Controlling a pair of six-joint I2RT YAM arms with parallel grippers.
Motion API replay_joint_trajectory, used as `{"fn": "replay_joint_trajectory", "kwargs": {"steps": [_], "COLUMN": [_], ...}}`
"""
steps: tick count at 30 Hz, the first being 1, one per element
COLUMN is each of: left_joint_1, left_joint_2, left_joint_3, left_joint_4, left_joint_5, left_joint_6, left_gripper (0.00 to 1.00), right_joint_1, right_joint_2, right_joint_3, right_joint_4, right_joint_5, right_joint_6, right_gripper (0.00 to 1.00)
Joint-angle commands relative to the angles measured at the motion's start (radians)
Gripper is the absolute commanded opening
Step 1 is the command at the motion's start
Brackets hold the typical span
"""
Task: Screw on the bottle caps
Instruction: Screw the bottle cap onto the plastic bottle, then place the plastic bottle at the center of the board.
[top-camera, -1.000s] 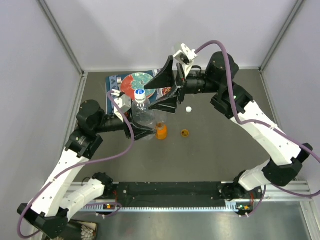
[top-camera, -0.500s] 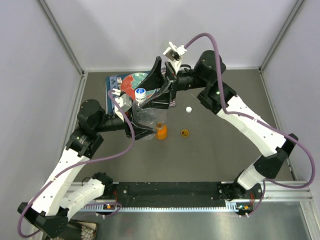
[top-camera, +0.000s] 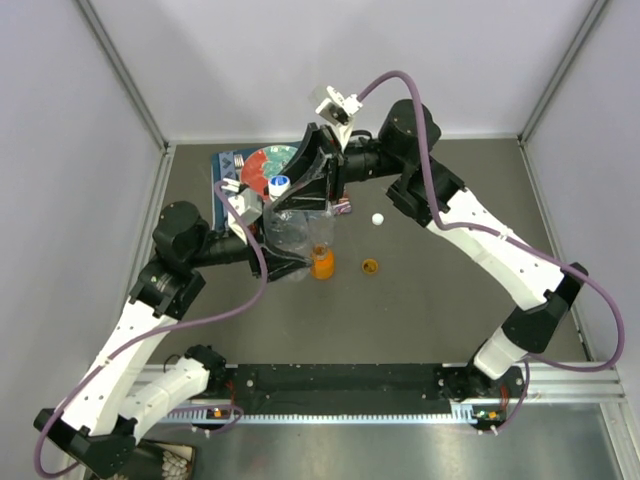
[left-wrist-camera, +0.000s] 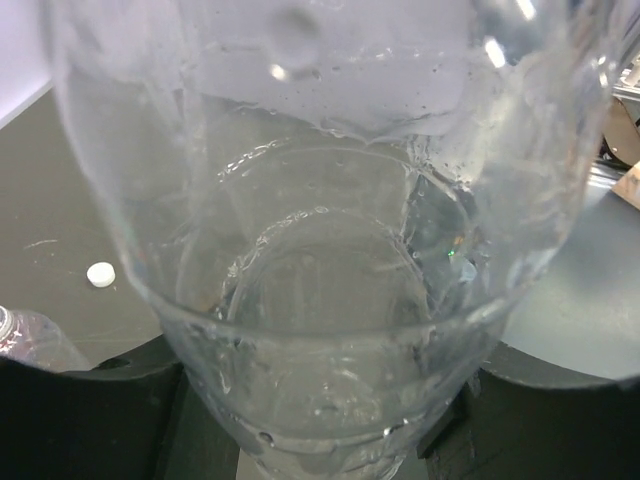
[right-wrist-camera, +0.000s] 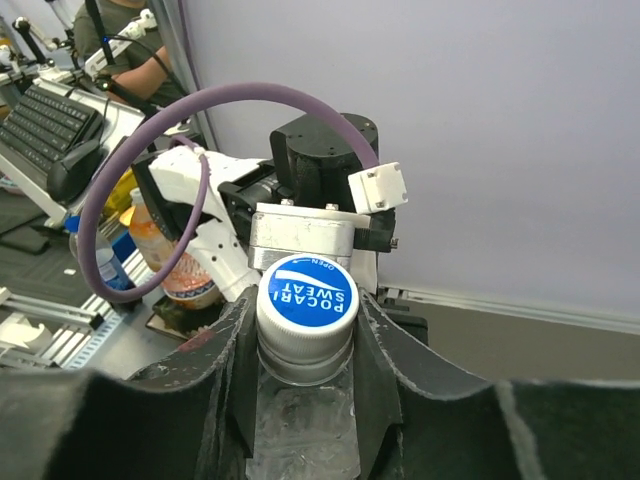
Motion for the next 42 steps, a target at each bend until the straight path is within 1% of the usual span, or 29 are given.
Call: {"fn": "replay_joint_trajectory", "kwargs": {"steps": [1,2,4,5,6,10,11,12,16,18,20,22,23,24,25,26,27,28,29,30,31,32,33,35,36,37,38,39,42], "left_joint_1": [0.006,0.006,0.006,0.008,0.008,0.015,0.02,0.025,0.057,0.064,0.077,0.086,0.086,0.087,0.087,0.087,0.087,0.087,0.087,0.087,0.087,0.087,0.087,0.089,0.087,0.087,0.087,0.087,0.087], "left_joint_2": [-0.042,-0.047,-0.055,-0.061,-0.067,-0.121,-0.133,-0.147,-0.229,-0.256,-0.277,-0.28,-0.276,-0.267,-0.25,-0.241,-0.231,-0.215,-0.205,-0.198,-0.182,-0.176,-0.171,-0.171,-0.171,-0.17,-0.168,-0.17,-0.174], "left_joint_3": [-0.014,-0.014,-0.009,0.004,0.013,0.052,0.059,0.063,0.079,0.113,0.186,0.243,0.297,0.326,0.383,0.411,0.435,0.484,0.507,0.53,0.57,0.586,0.601,0.615,0.616,0.619,0.623,0.619,0.613], "left_joint_4": [0.004,-0.003,-0.031,-0.043,-0.063,-0.187,-0.21,-0.23,-0.33,-0.384,-0.401,-0.404,-0.399,-0.399,-0.398,-0.395,-0.388,-0.384,-0.379,-0.379,-0.376,-0.376,-0.376,-0.372,-0.375,-0.381,-0.388,-0.39,-0.384], "left_joint_5": [-0.036,-0.04,-0.066,-0.073,-0.082,-0.168,-0.219,-0.24,-0.293,-0.316,-0.335,-0.388,-0.41,-0.431,-0.483,-0.5,-0.513,-0.537,-0.557,-0.582,-0.643,-0.657,-0.669,-0.7,-0.703,-0.706,-0.715,-0.721,-0.729], "left_joint_6": [0.046,0.049,0.057,0.064,0.095,0.133,0.158,0.155,0.195,0.225,0.236,0.23,0.221,0.199,0.189,0.184,0.187,0.187,0.179,0.167,0.153,0.144,0.146,0.146,0.146,0.146,0.146,0.118,0.106], "left_gripper": [0.3,0.33,0.45,0.88,0.98,0.98,0.98,0.99,0.99,0.99,0.99,0.99,0.99,0.99,0.99,0.99,0.99,0.99,0.99,0.99,0.99,0.99,0.99,0.99,0.99,0.99,0.99,0.99,0.99], "right_joint_1": [0.012,0.014,0.014,0.014,0.015,0.015,0.015,0.015,0.02,0.035,0.049,0.081,0.097,0.119,0.133,0.144,0.153,0.167,0.175,0.181,0.195,0.204,0.212,0.239,0.247,0.253,0.259,0.261,0.259], "right_joint_2": [-0.015,-0.015,-0.012,-0.011,-0.009,0.007,0.014,0.018,0.055,0.084,0.134,0.185,0.213,0.28,0.311,0.343,0.412,0.441,0.477,0.526,0.553,0.572,0.59,0.649,0.665,0.684,0.695,0.704,0.742], "right_joint_3": [0.052,0.052,0.051,0.051,0.049,0.044,0.047,0.049,0.054,0.052,0.055,0.09,0.107,0.126,0.165,0.182,0.199,0.228,0.241,0.251,0.265,0.265,0.265,0.29,0.287,0.281,0.273,0.265,0.233], "right_joint_4": [-0.024,-0.03,-0.037,-0.05,-0.059,-0.105,-0.117,-0.134,-0.162,-0.165,-0.163,-0.159,-0.154,-0.151,-0.146,-0.119,-0.094,-0.08,-0.003,0.025,0.053,0.124,0.148,0.17,0.212,0.242,0.272,0.351,0.464], "right_joint_5": [-0.004,-0.001,0.01,0.021,0.027,0.061,0.073,0.078,0.134,0.169,0.235,0.295,0.309,0.33,0.378,0.39,0.403,0.41,0.42,0.426,0.441,0.452,0.464,0.502,0.51,0.528,0.532,0.536,0.556], "right_joint_6": [-0.01,-0.013,-0.026,-0.034,-0.04,-0.097,-0.108,-0.115,-0.174,-0.203,-0.263,-0.318,-0.336,-0.353,-0.367,-0.398,-0.389,-0.381,-0.379,-0.348,-0.344,-0.343,-0.353,-0.367,-0.413,-0.418,-0.418,-0.412,-0.38], "right_gripper": [0.14,0.13,0.12,0.12,0.12,0.11,0.11,0.11,0.09,0.09,0.09,0.09,0.08,0.06,0.04,0.03,0.03,0.03,0.03,0.03,0.03,0.03,0.04,0.04,0.04,0.04,0.04,0.04,0.04]}}
